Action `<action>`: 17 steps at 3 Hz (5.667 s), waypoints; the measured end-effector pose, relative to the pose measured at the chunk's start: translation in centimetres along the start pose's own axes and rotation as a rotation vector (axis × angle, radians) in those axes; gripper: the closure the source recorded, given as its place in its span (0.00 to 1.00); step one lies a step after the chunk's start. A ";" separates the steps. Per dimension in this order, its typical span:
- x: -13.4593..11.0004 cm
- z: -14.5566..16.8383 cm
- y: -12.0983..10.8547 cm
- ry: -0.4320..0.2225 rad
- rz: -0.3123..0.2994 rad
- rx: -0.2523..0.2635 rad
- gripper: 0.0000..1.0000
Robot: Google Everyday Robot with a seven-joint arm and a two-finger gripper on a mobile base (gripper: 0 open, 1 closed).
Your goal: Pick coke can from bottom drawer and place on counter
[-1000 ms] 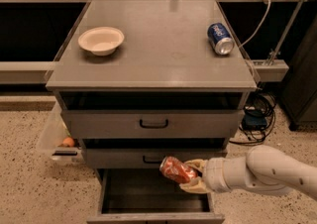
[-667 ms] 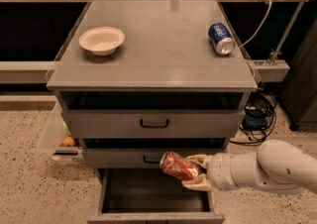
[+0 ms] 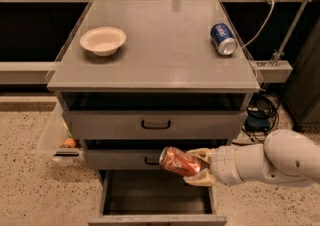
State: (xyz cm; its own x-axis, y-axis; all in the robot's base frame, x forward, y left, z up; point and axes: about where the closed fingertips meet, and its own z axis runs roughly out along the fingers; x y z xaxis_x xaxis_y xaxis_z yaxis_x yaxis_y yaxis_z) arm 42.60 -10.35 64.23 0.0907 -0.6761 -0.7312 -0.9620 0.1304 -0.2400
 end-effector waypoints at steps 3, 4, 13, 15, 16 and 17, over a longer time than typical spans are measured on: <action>-19.3 -5.6 -4.5 0.056 -0.382 -0.041 1.00; -19.6 -5.8 -4.6 0.058 -0.389 -0.037 1.00; -19.1 -13.3 -23.6 0.134 -0.397 0.061 1.00; -16.8 -7.1 -27.8 0.069 -0.346 -0.013 1.00; -16.4 -6.6 -27.9 0.066 -0.341 -0.019 0.82; -16.4 -6.6 -27.9 0.066 -0.341 -0.019 0.59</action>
Offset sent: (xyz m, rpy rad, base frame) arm 0.0319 0.0940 0.2283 -0.1875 -0.2371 0.2922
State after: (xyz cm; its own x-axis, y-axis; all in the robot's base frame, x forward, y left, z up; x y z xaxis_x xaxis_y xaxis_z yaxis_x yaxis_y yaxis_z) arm 66.21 -7.65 87.11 0.3917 -0.7240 -0.5679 -0.8838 -0.1243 -0.4511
